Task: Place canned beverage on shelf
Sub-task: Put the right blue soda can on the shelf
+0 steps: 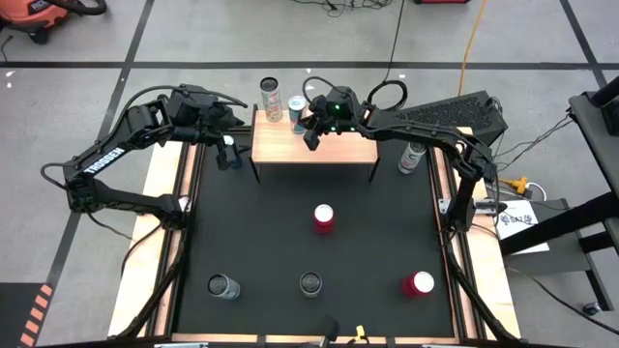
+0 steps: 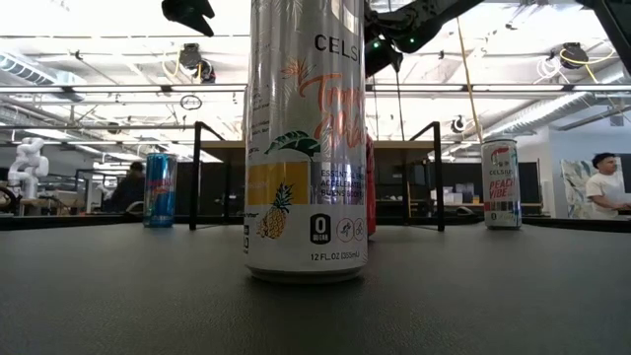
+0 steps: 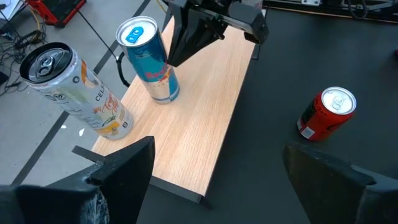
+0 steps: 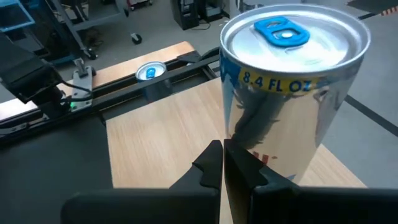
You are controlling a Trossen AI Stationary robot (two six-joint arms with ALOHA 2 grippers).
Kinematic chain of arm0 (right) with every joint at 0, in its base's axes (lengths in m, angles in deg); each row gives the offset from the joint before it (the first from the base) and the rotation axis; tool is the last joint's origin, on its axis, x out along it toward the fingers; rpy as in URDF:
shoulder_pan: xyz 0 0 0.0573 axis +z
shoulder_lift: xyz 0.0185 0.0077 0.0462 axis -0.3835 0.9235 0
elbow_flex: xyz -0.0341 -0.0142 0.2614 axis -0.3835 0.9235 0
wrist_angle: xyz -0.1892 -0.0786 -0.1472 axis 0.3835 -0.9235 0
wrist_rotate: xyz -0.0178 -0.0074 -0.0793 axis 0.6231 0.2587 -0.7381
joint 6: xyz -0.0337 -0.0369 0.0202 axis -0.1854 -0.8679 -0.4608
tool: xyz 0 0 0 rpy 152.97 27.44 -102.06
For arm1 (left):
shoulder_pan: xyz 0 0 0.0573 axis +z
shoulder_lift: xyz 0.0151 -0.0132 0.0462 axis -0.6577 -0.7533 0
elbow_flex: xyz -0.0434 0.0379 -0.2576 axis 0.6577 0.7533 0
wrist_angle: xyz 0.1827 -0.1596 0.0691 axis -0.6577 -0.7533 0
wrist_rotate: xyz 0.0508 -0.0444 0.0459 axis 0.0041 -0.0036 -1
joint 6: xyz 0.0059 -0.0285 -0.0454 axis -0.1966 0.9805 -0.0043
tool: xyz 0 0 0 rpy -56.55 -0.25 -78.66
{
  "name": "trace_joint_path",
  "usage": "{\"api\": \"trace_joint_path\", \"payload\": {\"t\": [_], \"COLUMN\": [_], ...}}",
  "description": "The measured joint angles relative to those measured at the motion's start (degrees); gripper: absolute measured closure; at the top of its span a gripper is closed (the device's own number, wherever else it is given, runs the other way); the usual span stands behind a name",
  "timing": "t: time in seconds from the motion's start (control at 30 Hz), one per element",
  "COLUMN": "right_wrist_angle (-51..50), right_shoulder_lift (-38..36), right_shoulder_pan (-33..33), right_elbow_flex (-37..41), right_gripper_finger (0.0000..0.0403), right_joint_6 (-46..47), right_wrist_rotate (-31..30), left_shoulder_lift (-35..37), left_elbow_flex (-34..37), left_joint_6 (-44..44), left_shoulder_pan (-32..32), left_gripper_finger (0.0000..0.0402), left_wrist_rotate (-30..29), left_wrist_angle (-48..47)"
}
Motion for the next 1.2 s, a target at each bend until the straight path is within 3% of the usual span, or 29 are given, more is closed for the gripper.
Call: {"api": "trace_joint_path", "payload": {"t": [0.37,1.2], "right_wrist_angle": [2.72,3.14], "right_shoulder_lift": [4.00,3.86], "right_shoulder_pan": [-0.86,-3.74], "right_elbow_flex": [0.00,0.00], "right_gripper_finger": [0.0403,0.0403], "right_joint_6": [0.39,2.28], "right_wrist_rotate": [0.99,0.91], "left_shoulder_lift": [-0.01,-0.01], "left_elbow_flex": [0.00,0.00], "left_joint_6": [0.00,-0.02], "left_shoulder_pan": [-0.01,0.00], "left_gripper_finger": [0.0052,0.0052], "left_wrist_rotate": [0.00,0.00], "left_wrist_angle": [0.07,0.11]}}
